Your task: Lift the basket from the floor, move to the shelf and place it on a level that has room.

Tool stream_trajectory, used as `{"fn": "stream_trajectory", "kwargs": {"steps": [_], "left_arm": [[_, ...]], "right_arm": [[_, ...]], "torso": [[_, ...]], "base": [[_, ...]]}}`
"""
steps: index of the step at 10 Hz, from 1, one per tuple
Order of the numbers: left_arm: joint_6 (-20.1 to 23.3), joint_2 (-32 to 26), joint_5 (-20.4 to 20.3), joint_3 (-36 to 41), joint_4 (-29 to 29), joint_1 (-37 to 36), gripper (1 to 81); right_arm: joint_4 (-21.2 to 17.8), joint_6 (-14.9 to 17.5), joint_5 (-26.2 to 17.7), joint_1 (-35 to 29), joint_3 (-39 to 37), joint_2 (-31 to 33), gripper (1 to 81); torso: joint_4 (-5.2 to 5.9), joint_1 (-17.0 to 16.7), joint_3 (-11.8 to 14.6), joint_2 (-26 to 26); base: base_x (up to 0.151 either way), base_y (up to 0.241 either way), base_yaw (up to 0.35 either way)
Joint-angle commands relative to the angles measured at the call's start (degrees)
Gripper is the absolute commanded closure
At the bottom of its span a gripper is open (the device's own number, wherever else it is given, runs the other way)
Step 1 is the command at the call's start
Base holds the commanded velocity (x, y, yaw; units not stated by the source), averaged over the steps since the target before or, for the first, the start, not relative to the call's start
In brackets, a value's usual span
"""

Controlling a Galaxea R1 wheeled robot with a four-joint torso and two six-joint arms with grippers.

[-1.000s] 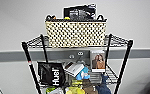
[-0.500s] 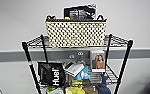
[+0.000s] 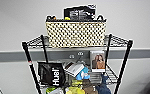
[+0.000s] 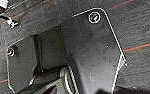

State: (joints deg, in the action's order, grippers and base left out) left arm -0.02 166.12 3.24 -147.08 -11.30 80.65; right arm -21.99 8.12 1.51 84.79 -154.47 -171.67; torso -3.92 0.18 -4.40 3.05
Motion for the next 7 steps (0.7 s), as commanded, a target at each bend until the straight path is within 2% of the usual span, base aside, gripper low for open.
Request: {"fn": "stream_trajectory", "kwargs": {"steps": [1, 4, 7], "left_arm": [[0.29, 6.23, 3.61, -9.25, 1.11, -2.56, 1.0], [0.29, 8.18, 3.53, -11.47, 1.11, -2.47, 1.0], [0.20, 9.76, 3.52, -12.35, 1.11, -2.38, 1.0]], "right_arm": [[2.38, 0.23, -3.09, -3.17, -2.58, -1.94, 1.0], [3.01, 0.14, -0.73, -2.82, -3.11, -3.53, 1.0], [3.10, 0.05, -0.72, -2.73, -3.11, -4.15, 1.0]], "torso": [[0.00, 0.00, 0.00, 0.00], [0.00, -0.02, 0.02, 0.02], [0.00, -0.02, 0.02, 0.02]], "base": [[0.000, 0.000, 0.000], [0.000, 0.000, 0.000], [0.000, 0.000, 0.000]]}}
